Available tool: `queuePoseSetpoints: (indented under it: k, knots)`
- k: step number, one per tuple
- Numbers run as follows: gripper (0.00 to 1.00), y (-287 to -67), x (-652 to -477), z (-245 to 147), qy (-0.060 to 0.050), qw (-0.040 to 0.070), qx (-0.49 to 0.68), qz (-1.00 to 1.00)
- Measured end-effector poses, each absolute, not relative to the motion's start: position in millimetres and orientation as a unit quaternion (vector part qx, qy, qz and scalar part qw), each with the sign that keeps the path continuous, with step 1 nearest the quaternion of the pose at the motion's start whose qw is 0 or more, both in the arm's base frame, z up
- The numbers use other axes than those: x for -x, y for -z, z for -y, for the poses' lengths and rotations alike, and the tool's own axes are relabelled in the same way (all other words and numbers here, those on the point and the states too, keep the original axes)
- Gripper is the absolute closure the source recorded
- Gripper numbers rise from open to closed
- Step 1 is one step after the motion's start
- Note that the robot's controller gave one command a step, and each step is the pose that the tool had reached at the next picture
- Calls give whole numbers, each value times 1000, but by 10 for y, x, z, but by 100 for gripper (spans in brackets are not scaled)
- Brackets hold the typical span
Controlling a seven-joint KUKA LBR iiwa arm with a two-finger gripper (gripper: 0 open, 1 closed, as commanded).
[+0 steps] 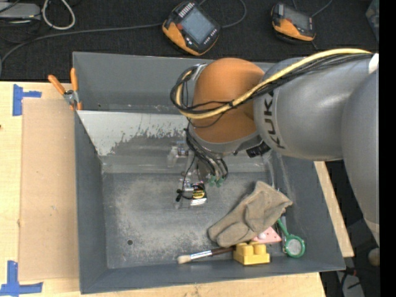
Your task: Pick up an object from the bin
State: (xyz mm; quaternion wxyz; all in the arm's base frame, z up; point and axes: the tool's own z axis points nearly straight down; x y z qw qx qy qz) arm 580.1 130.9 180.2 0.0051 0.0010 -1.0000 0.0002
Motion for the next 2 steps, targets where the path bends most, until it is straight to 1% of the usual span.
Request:
queuePoseSetpoints:
  k: [1, 2]
  knots:
    - [0, -1843, -5821, -1299, 0, 1, 0, 1000]
    - [0, -651, -5960, -505, 0, 5, -51, 999]
